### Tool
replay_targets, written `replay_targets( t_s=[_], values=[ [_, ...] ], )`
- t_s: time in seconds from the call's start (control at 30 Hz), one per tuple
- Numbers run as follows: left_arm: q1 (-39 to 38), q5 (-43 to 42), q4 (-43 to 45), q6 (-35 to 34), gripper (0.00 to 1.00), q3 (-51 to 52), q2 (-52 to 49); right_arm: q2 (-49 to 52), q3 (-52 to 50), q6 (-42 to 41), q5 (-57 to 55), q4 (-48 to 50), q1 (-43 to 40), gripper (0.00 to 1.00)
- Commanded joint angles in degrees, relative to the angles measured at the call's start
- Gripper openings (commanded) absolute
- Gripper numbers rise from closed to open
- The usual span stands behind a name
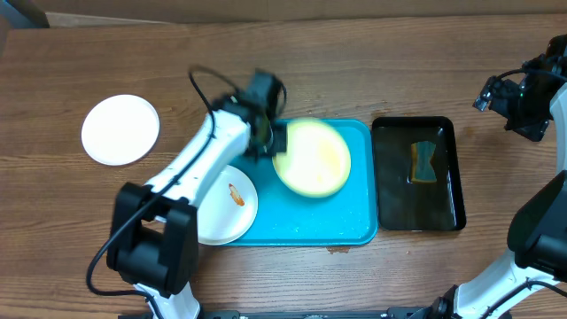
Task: Clean dirty plates on tray and stack at the side
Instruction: 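Lift the yellow plate with left gripper and stack it on the white plate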
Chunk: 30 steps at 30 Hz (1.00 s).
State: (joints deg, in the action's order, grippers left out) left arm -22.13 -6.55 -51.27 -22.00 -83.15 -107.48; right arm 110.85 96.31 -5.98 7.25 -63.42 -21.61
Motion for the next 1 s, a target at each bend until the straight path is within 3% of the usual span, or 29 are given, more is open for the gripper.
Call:
replay_targets(
  t_s=[0.0, 0.23, 0.47, 0.57, 0.83, 0.97],
  values=[
    [1.75, 1.29, -5.2, 2.8, 0.04, -12.7, 0.13, -1.01, 0.76, -0.24, 0.07, 0.28, 0.09, 1.0],
    [-2.71, 3.43, -6.12, 2.73, 0.04, -22.47, 0.13, -1.01, 0.76, -0.24, 0.07, 0.28, 0.09, 1.0],
    [-13.35, 15.41, -0.76, 2.54, 0.04, -22.4, -0.87, -1.01, 0.76, -0.24, 0.07, 0.28, 0.11, 1.0],
    [-18.73, 23.85, 1.16, 2.82, 0.04, -22.4, -1.92, -1.01, 0.76, -0.24, 0.07, 0.31, 0.09, 1.0],
    [-35.5, 59.47, 4.24, 13.38, 0.04, -22.4, -7.1, -1.01, 0.76, -0.26, 0.07, 0.28, 0.09, 1.0],
    [-42.32, 76.35, 9.86, 18.78, 0.04, -22.4, -8.22, -1.01, 0.76, -0.24, 0.07, 0.28, 0.09, 1.0]
  ],
)
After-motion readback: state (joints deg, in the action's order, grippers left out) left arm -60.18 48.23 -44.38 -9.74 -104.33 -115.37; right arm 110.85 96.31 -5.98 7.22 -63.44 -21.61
